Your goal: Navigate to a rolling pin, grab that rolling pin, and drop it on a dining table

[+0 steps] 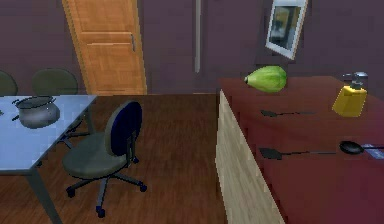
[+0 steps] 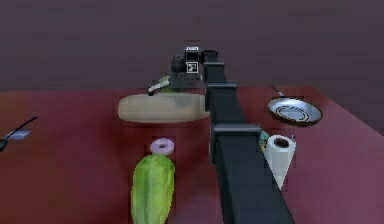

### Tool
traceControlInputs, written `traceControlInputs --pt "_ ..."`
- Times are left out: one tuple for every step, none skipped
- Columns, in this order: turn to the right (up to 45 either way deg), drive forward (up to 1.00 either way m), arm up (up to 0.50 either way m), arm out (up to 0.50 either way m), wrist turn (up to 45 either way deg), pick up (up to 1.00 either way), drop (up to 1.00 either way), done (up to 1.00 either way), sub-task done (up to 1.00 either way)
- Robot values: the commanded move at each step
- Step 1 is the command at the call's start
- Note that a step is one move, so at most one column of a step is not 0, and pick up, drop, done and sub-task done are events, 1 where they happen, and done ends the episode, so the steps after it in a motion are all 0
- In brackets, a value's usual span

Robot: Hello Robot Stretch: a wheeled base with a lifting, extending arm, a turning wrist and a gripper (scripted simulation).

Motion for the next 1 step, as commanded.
traceControlInputs --pt "0.0 0.0 -0.12 0.0 0.0 0.0 0.0 0.0 0.0"
